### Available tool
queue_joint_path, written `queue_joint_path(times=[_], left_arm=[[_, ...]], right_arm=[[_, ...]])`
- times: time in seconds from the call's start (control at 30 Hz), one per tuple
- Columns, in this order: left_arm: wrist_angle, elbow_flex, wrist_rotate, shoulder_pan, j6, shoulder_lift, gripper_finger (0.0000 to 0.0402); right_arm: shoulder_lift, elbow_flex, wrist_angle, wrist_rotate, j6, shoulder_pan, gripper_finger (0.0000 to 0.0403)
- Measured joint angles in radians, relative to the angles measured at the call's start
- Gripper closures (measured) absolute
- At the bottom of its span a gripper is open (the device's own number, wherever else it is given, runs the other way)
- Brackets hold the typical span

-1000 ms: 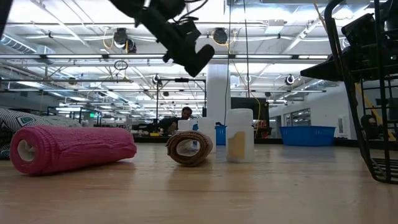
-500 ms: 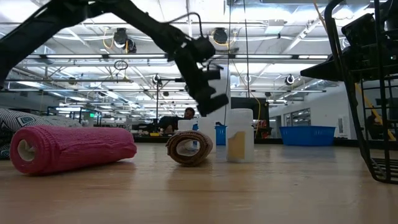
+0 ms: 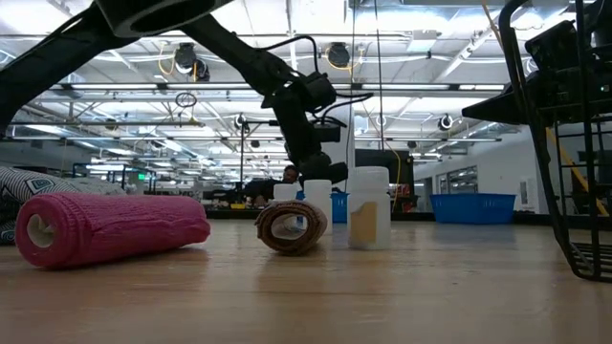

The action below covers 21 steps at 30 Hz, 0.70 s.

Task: Pick & Place Medicine items
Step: Put the black rolled gauze into the left blue bin, then put the pink rolled gauze into the left blue bin

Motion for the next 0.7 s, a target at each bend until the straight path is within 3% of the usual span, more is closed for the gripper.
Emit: queue_joint_path(times=[0.17, 0.5, 0.7], left_arm=[[-0.007, 0.0, 0.0, 0.0, -0.002, 0.0, 0.0271], [-0.014, 0.0, -0.002, 0.0, 0.001, 0.0, 0.0188], [-0.013, 0.0, -0.002, 0.0, 0.007, 0.0, 0.0172]], right_arm=[[0.0, 0.0, 0.0, 0.0, 0.0, 0.0, 0.0287], [0.0, 0.0, 0.0, 0.0, 0.0, 0.0, 0.0287], [0.0, 0.0, 0.0, 0.0, 0.0, 0.0, 0.0287]])
